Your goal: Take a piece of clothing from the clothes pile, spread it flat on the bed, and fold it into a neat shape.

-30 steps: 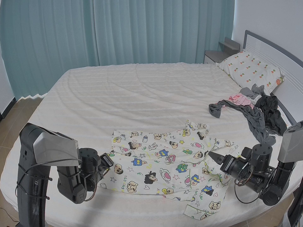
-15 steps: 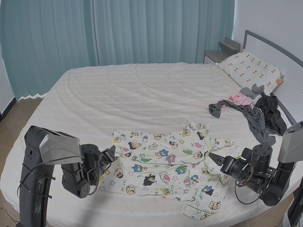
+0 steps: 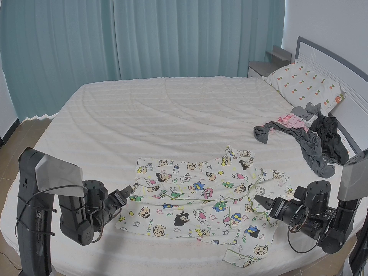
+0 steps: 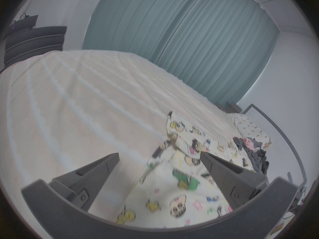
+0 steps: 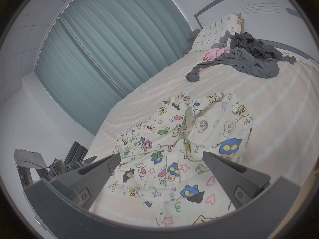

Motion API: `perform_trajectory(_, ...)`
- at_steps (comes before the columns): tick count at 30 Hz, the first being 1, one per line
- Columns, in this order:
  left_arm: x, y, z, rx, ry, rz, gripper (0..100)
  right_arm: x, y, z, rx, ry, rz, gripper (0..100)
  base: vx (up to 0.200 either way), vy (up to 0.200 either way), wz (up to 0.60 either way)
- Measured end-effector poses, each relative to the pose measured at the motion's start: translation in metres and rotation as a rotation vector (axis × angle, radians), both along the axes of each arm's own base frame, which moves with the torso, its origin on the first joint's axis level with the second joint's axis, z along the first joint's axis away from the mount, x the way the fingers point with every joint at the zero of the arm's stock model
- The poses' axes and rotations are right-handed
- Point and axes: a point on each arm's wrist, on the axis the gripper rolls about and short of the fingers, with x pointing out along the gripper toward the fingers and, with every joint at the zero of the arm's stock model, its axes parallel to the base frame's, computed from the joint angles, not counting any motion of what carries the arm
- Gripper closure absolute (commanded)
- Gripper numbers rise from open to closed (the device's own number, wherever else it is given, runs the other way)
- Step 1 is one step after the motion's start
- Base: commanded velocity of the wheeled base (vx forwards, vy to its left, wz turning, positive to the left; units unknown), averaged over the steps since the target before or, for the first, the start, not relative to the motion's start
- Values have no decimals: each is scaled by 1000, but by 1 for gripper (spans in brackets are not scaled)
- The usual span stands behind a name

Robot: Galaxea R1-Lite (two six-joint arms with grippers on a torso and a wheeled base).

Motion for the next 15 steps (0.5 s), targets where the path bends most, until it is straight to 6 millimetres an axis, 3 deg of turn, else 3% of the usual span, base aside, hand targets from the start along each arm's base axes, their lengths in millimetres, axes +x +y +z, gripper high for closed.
perform_trajectory(8,-45,-20,23,-155,72,-66,0,-10,-3,-15,-35,91,18,0,-175,0,0)
perform_trajectory(13,-58,-22,27,-144,98,-94,0,-13,1,-32,-64,166,37,0,-200,0,0)
perform_trajectory(15,-60,-22,25,-139,112,-100,0,-14,2,-37,-72,186,41,0,0,0,0)
